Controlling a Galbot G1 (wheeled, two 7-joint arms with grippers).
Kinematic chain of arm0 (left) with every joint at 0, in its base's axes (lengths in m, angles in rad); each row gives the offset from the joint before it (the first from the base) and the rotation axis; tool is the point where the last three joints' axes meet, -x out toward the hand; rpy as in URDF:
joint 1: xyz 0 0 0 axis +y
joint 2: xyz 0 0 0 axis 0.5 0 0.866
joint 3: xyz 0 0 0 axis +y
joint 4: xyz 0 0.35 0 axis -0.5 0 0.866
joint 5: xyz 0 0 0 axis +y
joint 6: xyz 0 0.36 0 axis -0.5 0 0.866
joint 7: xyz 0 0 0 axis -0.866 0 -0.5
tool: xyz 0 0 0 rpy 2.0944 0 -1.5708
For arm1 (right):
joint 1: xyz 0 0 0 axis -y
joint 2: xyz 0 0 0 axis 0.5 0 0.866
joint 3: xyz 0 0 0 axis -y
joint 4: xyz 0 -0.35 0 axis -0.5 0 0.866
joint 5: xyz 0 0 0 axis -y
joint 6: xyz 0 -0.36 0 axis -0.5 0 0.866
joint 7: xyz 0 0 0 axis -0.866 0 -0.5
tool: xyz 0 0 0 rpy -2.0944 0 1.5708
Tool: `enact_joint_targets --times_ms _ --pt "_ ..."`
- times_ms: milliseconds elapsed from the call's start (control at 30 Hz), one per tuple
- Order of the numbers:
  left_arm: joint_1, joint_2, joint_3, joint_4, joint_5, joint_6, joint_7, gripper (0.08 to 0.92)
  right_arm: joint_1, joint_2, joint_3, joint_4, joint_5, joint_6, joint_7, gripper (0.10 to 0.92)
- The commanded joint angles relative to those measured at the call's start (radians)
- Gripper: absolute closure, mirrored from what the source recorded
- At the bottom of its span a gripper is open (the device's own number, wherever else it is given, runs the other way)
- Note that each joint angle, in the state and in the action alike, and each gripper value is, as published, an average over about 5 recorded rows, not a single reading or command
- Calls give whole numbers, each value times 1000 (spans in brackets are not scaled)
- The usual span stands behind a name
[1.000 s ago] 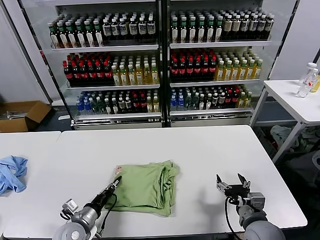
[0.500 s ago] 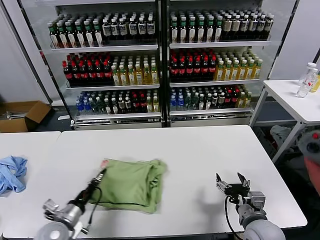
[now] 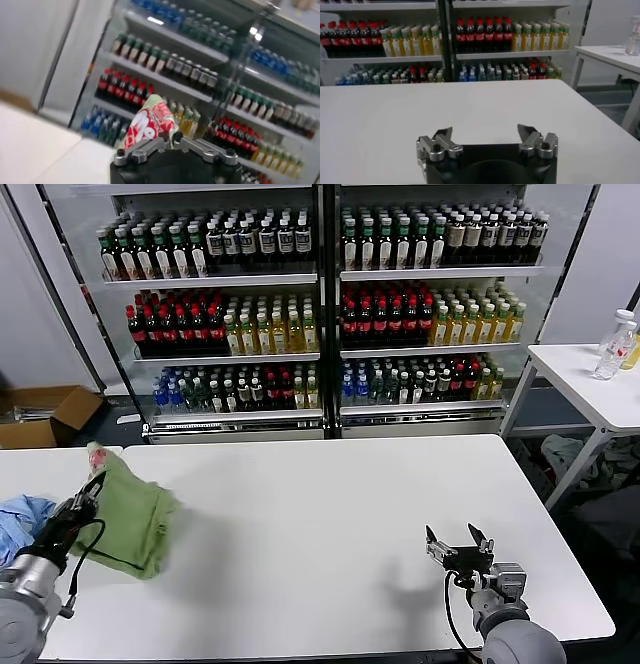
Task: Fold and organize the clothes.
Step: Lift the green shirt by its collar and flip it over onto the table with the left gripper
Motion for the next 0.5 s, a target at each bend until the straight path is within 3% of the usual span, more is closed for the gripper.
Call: enact_joint_targets --times_ms 33,200,500 --pt "-91 -88 537 35 690 -74 -32 907 -28 -5 21 36 1 3 -2 203" --pt "-234 -206 809 189 849 -34 -117 907 -51 -1 58 64 3 5 -4 203" --pt "-434 -335 1015 292 676 39 -238 907 -74 10 100 94 7 2 -5 203"
